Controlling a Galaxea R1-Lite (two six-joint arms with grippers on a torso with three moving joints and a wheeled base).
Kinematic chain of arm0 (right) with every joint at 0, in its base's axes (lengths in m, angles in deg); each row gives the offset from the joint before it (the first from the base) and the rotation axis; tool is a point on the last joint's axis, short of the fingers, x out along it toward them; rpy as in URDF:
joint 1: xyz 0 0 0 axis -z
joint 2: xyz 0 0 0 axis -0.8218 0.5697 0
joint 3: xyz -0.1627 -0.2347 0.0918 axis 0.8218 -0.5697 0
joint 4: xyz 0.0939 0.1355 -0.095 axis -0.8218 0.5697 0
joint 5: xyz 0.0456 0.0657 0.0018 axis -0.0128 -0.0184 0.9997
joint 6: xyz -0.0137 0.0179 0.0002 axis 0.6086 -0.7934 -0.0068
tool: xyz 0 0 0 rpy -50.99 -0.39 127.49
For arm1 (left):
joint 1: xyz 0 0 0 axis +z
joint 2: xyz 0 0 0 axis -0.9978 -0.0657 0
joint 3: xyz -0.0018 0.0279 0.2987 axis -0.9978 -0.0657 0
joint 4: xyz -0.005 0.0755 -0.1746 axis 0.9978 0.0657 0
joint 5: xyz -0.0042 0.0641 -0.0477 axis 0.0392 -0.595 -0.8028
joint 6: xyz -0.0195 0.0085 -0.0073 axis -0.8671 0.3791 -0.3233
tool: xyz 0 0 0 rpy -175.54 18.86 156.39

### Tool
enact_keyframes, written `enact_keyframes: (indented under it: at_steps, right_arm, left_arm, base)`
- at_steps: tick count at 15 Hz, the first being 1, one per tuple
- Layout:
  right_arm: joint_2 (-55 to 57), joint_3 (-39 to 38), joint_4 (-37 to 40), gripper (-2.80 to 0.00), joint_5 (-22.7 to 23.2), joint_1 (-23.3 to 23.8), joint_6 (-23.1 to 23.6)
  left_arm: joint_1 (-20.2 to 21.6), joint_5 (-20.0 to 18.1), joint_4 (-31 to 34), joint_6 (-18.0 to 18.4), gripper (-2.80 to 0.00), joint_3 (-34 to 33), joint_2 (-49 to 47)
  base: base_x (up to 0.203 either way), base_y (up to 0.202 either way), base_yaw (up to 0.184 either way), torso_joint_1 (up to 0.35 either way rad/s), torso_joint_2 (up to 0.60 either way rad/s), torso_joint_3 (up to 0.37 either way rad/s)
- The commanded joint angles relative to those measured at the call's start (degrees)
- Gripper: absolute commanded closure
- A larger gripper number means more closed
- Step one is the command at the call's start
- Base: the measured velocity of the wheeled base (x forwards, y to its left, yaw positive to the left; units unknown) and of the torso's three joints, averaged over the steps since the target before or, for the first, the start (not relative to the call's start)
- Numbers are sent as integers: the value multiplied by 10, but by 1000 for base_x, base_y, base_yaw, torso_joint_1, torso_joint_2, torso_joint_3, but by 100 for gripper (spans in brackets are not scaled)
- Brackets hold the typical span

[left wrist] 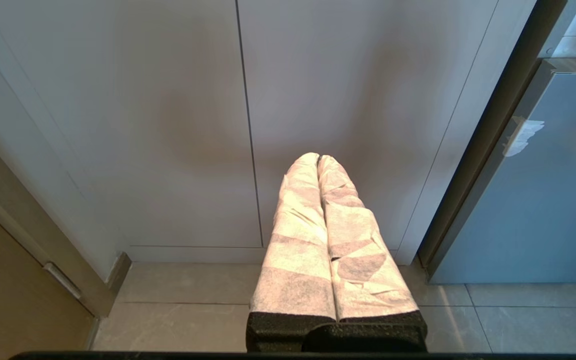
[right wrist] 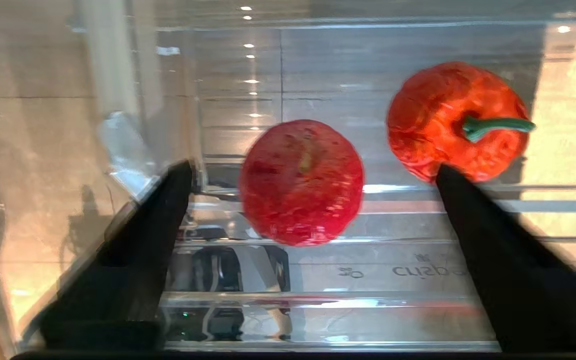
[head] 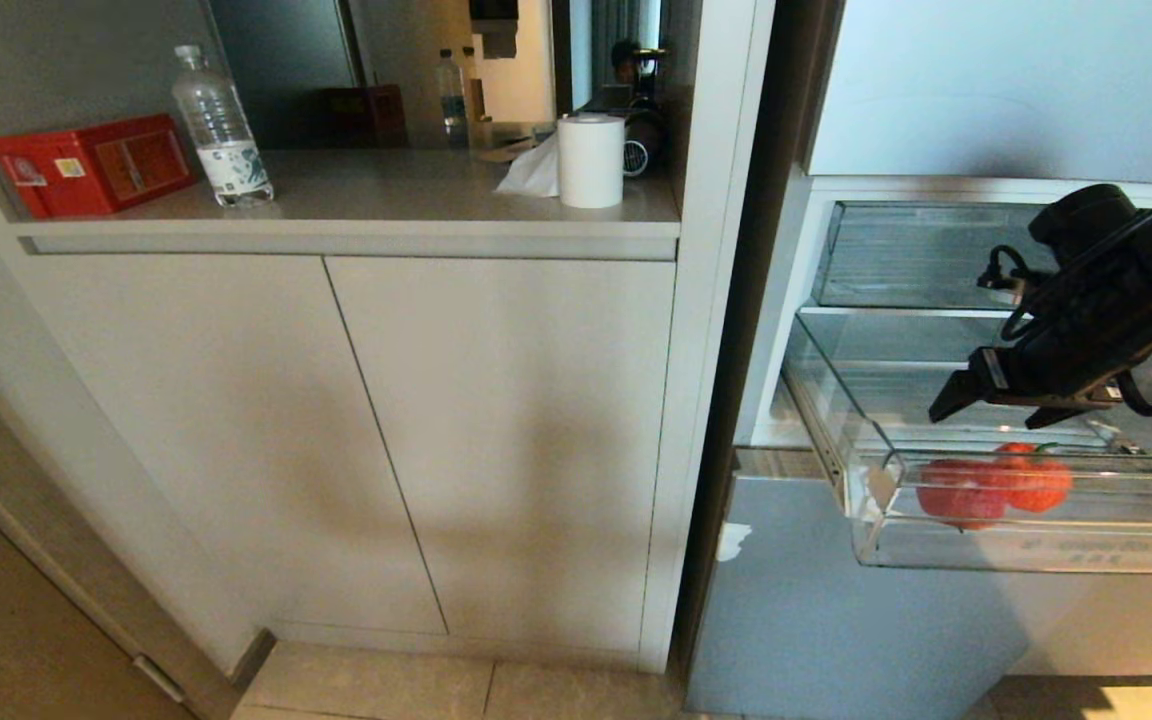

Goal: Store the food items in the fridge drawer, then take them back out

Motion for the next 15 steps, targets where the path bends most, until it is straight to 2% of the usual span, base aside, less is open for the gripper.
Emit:
enact_keyframes:
  at_steps: [1,11,12,15]
  right_arm:
    - [7,-5,11,0,0,4,0]
    - [1,-1,14,0,4,5,-2]
    - [-3,-1,15,-280,4,5,-1]
    - [-1,-4,25,-280,4,4,-1]
  left_arm:
    - [0,0,0,0,0,0,-1]
    - [0,0,0,0,0,0,-1]
    - [0,0,0,0,0,-1,-1]
    - [0,0,0,0,0,-1,-1]
  base:
    - [0,0,0,0,0,0]
    - [0,0,0,0,0,0]
    - [0,0,0,0,0,0]
    - [0,0,0,0,0,0]
